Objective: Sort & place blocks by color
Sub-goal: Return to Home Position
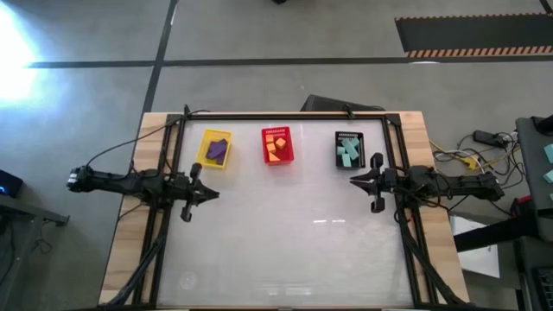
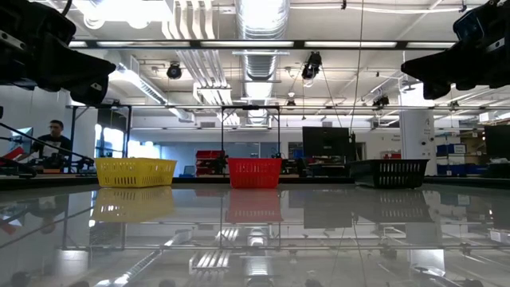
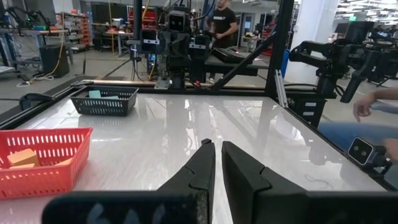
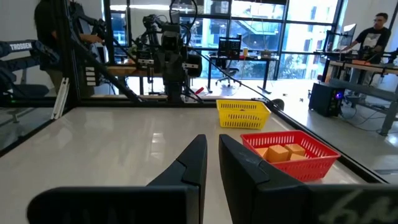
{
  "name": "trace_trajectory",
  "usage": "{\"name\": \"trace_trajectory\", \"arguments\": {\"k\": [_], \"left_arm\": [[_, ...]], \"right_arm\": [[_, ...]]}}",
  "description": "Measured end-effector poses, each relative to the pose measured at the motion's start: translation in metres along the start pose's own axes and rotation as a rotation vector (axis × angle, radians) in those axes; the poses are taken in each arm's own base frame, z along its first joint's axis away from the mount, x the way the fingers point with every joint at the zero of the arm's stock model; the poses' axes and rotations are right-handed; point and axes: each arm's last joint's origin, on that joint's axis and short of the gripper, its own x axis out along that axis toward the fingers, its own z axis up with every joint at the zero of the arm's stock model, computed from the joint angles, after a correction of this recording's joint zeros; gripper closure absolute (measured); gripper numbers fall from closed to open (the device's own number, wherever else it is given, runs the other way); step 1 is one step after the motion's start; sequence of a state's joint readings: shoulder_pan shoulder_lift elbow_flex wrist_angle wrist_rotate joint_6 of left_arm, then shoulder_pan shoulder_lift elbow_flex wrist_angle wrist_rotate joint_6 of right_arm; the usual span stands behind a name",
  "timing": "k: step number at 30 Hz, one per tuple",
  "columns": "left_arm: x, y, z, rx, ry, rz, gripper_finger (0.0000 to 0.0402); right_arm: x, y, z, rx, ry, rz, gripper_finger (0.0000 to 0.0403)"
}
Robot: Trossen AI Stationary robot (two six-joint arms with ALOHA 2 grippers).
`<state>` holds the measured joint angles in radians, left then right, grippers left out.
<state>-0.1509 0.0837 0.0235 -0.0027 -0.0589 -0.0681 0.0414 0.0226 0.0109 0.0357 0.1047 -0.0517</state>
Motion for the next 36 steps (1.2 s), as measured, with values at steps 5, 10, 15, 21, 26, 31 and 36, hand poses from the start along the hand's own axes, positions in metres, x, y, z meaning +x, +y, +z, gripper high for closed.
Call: {"name": "trace_trajectory", "arguments": {"k": [5, 10, 15, 21, 26, 31, 36], "left_arm": [[0.0001, 0.0000, 0.0000, 0.000, 0.000, 0.000, 0.0389], [0.0001, 0.0000, 0.0000, 0.000, 0.000, 0.000, 0.0389], [0.0001, 0.0000, 0.0001, 0.000, -0.001, 0.000, 0.0389], [0.0001, 0.0000, 0.0001, 0.000, 0.000, 0.000, 0.0389], [0.0001, 0.0000, 0.0001, 0.001, -0.001, -0.001, 0.0389], [0.0001, 0.0000, 0.0001, 0.001, -0.001, -0.001, 0.0389], [0.0001, 0.0000, 0.0001, 0.000, -0.001, -0.001, 0.0389]], "right_arm": [[0.0000, 0.0000, -0.0001, 0.000, 0.001, 0.000, 0.0369], [0.0000, 0.0000, -0.0001, 0.000, 0.000, 0.000, 0.0369], [0.0000, 0.0000, -0.0001, 0.000, 0.001, 0.000, 0.0369], [0.0000, 0.0000, -0.0002, 0.000, 0.001, 0.000, 0.0369], [0.0000, 0.0000, -0.0003, 0.000, 0.001, 0.000, 0.0369], [0.0000, 0.0000, -0.0003, 0.000, 0.001, 0.000, 0.0369], [0.0000, 0.0000, -0.0003, -0.001, 0.001, 0.000, 0.0369]]}}
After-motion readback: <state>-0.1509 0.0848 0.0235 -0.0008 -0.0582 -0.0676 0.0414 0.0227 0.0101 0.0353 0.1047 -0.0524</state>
